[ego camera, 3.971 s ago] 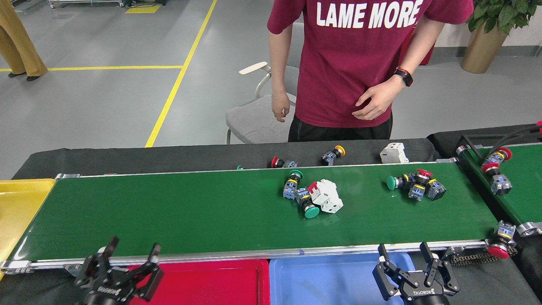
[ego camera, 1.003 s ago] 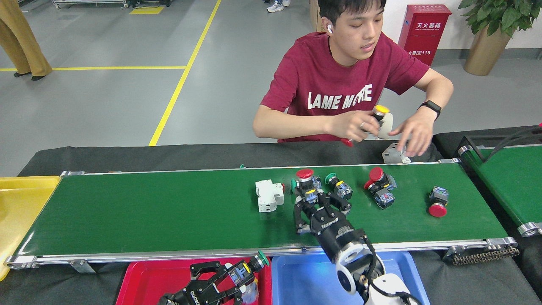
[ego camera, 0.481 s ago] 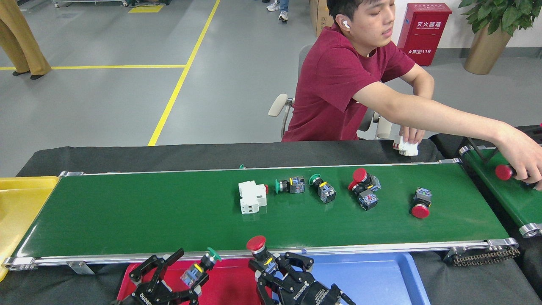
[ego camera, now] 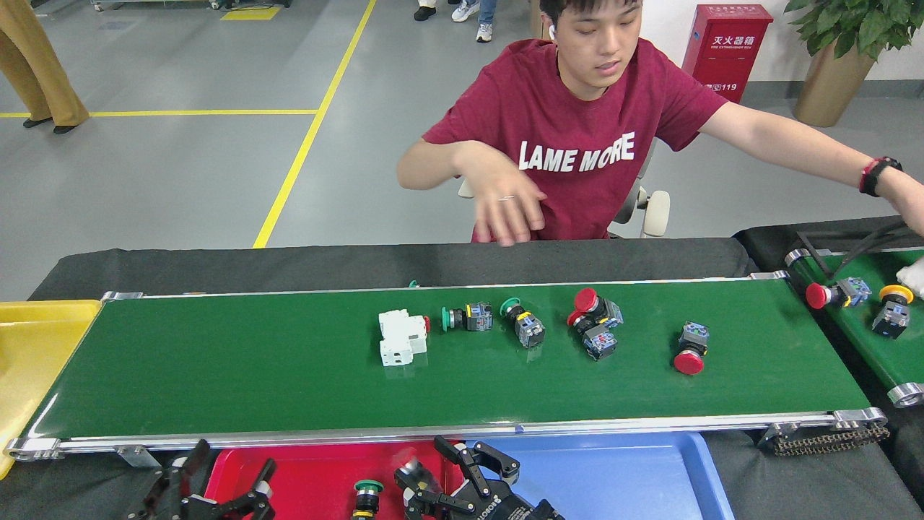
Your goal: Pick switch part from conveyor to tray
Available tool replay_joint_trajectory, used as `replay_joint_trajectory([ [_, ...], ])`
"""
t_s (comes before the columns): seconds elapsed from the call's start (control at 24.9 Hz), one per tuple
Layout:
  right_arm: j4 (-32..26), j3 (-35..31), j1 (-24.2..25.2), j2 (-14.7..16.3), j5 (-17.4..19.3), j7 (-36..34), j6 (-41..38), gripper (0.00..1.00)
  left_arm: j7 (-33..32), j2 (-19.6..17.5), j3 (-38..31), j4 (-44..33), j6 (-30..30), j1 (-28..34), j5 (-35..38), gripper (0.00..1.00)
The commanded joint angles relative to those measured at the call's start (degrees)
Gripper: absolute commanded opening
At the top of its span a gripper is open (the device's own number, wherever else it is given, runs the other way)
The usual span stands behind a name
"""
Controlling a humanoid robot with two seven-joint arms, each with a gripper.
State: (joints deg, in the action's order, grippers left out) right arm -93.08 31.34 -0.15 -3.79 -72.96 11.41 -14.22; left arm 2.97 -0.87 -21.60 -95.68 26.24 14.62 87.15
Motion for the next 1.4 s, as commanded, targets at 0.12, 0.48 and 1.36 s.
replay_joint_trajectory([
  [0.12, -3.4, -6.1, -1.2, -1.5, 0.4, -0.2, 0.9, 0.97, 0.4, -0.4, 0.0, 0.1, -3.6, -0.8, 0.2, 1.00],
  [0.48, -3.5, -21.4, -2.9, 2.7, -0.3, -3.9, 11.9, 0.98, -9.6, -1.9, 9.5, 2.1, -3.1, -12.4, 1.4, 1.00],
  [1.36, -5.4, -29.1, 8.4, 4.8, 0.5, -12.3, 11.5, 0.97, -15.3, -2.6, 15.0, 26.3, -8.6, -33.3, 1.4, 1.00],
])
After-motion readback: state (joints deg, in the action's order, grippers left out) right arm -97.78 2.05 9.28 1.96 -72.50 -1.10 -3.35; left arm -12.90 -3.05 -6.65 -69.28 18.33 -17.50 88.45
